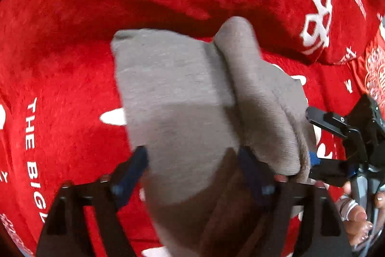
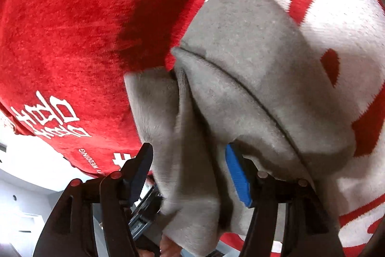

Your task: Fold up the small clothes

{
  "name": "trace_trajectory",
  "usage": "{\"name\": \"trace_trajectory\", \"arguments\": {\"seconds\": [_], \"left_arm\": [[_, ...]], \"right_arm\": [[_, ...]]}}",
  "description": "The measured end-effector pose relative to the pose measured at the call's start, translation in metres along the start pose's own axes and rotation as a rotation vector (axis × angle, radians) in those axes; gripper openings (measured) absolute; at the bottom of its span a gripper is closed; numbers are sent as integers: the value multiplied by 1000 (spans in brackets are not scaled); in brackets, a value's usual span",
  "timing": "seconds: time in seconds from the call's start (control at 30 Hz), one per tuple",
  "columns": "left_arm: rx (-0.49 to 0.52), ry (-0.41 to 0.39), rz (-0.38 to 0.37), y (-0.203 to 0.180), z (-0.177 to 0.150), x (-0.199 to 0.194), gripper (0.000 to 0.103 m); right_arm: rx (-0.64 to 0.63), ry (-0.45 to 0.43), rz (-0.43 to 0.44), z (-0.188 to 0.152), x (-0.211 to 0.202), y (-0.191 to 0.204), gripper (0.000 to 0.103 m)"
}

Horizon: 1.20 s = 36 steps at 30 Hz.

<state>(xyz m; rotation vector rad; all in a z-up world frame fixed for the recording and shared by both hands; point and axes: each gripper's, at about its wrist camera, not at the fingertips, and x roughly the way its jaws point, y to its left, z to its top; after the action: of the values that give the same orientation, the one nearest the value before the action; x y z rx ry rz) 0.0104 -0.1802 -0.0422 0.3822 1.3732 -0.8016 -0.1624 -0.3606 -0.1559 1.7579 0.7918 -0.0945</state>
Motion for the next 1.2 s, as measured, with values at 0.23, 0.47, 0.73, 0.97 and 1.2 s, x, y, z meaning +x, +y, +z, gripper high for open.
{"name": "trace_trajectory", "arguments": {"seconds": [0.23, 0.47, 0.73, 0.97, 1.2], "left_arm": [[76, -90, -70, -10, -3, -35, 84], [-110, -76, 12, 54, -7, -38, 84], [-186, -21, 97, 96, -21, -20, 84], [-199, -14, 120, 96, -25, -15, 84], [-85, -48, 100, 71, -15, -18, 84]], "right_arm": [[28, -4, 37, 3, 3, -5, 70], [-6, 67, 77, 15, 25, 3, 70], [-134, 145, -118, 17, 66, 34, 28], [-359, 51, -30, -4, 30, 91, 14], [-387, -57, -144, 8, -15, 81, 14]]}}
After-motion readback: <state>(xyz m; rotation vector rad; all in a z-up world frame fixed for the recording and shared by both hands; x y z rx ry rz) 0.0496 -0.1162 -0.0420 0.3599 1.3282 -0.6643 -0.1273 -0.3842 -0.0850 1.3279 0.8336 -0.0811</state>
